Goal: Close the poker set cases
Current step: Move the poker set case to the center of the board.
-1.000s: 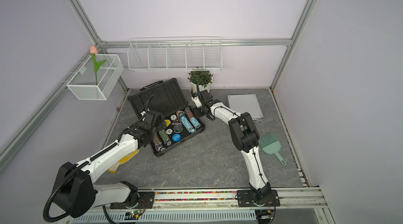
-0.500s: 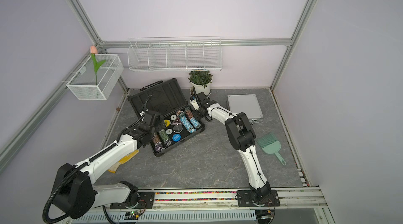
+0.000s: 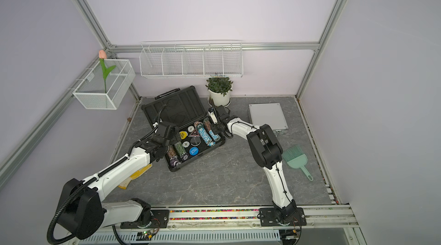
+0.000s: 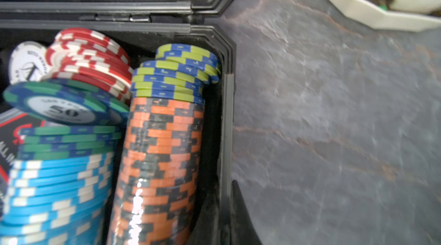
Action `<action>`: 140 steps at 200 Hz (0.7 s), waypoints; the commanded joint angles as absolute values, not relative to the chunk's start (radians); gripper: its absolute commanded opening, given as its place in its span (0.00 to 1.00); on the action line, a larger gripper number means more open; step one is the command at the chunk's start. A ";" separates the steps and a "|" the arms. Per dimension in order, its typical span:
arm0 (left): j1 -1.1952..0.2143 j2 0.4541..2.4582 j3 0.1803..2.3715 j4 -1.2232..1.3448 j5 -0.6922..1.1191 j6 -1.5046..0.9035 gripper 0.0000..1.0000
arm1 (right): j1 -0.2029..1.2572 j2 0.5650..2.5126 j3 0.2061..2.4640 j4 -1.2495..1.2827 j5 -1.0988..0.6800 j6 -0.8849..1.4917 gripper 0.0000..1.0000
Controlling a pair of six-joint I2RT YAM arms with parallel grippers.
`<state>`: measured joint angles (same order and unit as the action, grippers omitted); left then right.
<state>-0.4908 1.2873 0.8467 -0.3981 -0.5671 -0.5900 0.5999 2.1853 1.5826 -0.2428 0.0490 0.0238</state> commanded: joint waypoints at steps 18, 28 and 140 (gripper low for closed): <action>-0.485 1.262 0.834 -0.402 -0.567 -0.601 1.00 | 0.554 2.063 1.392 -0.325 0.154 0.036 0.07; -0.485 1.262 0.834 -0.402 -0.567 -0.601 1.00 | 0.551 2.040 1.354 -0.326 0.167 0.056 0.07; -0.483 1.287 0.847 -0.388 -0.562 -0.597 1.00 | 0.565 1.814 0.984 -0.308 0.125 0.242 0.10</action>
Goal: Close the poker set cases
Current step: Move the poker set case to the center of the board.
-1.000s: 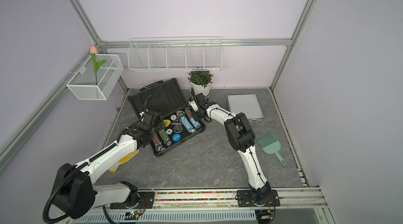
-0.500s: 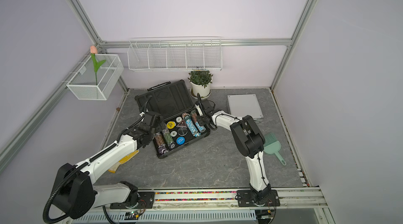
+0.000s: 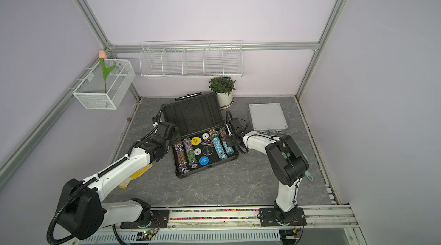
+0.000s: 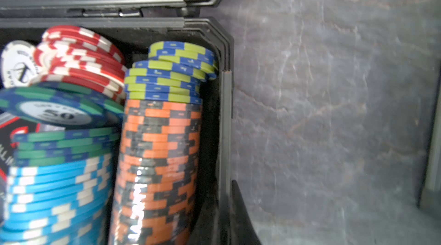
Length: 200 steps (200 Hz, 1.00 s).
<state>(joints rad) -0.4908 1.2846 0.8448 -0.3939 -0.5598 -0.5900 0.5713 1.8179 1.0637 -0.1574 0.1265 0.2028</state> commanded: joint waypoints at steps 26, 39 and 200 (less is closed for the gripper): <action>-0.483 1.293 0.852 -0.386 -0.556 -0.595 1.00 | 0.578 1.812 0.965 -0.308 0.095 0.245 0.10; -0.483 1.294 0.852 -0.385 -0.555 -0.596 1.00 | 0.591 1.808 0.957 -0.310 0.088 0.259 0.10; -0.468 1.306 0.842 -0.350 -0.565 -0.566 1.00 | 0.657 1.666 0.990 -0.414 0.239 0.286 0.58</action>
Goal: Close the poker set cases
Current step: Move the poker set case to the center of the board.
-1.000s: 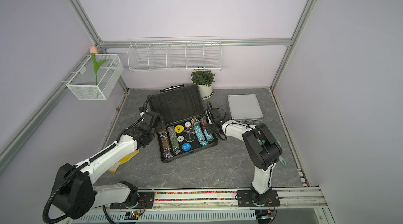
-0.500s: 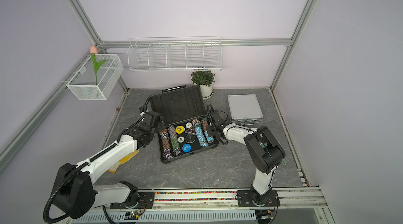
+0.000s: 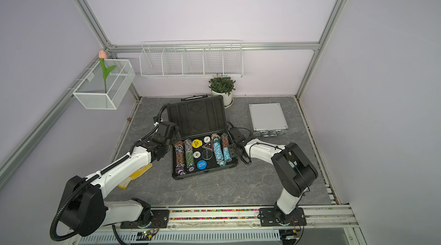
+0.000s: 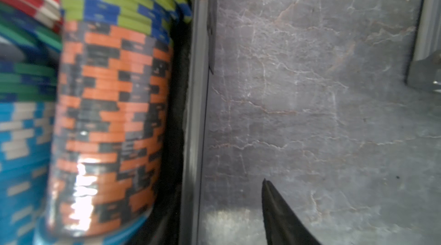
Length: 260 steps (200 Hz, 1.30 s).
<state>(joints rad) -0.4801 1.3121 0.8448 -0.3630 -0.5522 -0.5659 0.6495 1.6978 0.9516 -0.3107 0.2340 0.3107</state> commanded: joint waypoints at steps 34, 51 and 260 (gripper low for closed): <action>-0.455 1.304 0.837 -0.339 -0.560 -0.566 1.00 | 0.646 1.617 1.040 -0.410 0.263 0.259 0.70; -0.453 1.302 0.835 -0.334 -0.555 -0.564 1.00 | 0.636 1.608 1.069 -0.400 0.255 0.243 0.72; -0.444 1.247 0.774 -0.358 -0.431 -0.476 1.00 | 0.453 2.096 1.760 -0.208 0.014 0.253 0.77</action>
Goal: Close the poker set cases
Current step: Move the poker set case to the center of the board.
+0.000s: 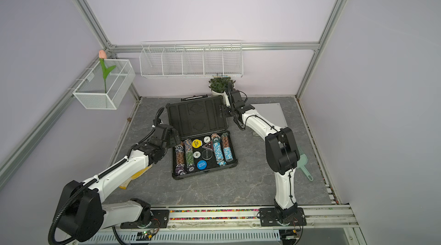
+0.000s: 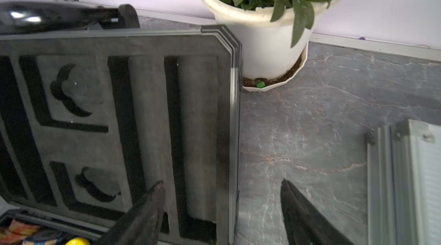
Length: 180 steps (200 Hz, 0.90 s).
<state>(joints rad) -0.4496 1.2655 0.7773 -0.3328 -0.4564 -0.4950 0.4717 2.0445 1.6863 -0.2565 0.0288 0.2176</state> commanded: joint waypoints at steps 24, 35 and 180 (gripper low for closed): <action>-0.445 1.235 0.769 -0.374 -0.412 -0.476 1.00 | 0.446 2.150 1.815 -0.186 0.013 0.268 0.77; -0.444 1.226 0.766 -0.382 -0.404 -0.480 1.00 | 0.441 2.172 1.842 -0.189 0.018 0.267 0.76; -0.443 1.145 0.719 -0.421 -0.400 -0.480 1.00 | 0.438 2.245 1.927 -0.172 -0.059 0.201 0.19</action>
